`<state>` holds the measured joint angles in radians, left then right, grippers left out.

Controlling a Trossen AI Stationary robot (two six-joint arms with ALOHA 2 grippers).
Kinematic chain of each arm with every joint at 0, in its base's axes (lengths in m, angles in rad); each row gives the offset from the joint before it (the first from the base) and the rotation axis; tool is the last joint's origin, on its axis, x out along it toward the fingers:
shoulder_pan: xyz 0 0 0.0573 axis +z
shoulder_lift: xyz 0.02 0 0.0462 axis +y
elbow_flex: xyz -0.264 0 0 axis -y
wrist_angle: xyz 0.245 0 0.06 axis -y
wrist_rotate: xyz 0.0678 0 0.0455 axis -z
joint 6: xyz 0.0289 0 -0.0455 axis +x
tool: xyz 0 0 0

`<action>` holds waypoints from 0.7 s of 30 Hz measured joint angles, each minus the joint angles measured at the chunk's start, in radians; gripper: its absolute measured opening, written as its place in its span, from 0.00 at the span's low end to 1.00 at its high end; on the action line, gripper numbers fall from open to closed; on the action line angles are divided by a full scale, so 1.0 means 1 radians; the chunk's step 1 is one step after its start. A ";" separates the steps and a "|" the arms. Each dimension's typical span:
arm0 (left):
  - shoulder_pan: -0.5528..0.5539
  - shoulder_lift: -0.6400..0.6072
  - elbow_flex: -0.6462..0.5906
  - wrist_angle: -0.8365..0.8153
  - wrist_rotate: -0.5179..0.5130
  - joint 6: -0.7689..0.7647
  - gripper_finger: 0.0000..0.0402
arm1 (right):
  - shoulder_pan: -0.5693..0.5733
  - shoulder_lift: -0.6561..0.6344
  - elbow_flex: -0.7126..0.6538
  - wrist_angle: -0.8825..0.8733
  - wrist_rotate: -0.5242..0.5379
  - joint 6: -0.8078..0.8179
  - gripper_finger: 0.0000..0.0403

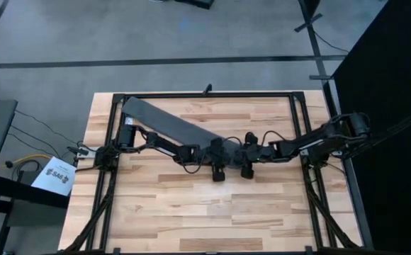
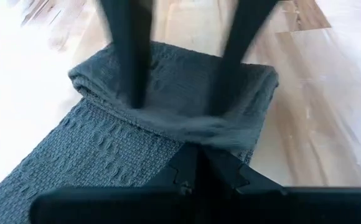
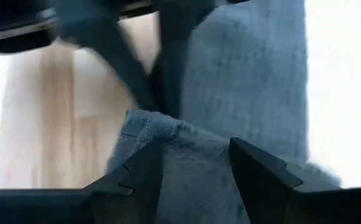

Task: Roll towel
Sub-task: Roll the gray towel

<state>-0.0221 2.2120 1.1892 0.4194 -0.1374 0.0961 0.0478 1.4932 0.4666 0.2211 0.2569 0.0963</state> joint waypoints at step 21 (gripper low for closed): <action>-0.019 0.000 0.000 -0.019 0.004 0.051 0.01 | 0.002 0.015 0.000 -0.029 -0.010 0.078 0.42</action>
<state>-0.0415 2.2120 1.1892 0.4007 -0.1333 0.1472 0.0502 1.5078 0.4669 0.1917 0.2472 0.1746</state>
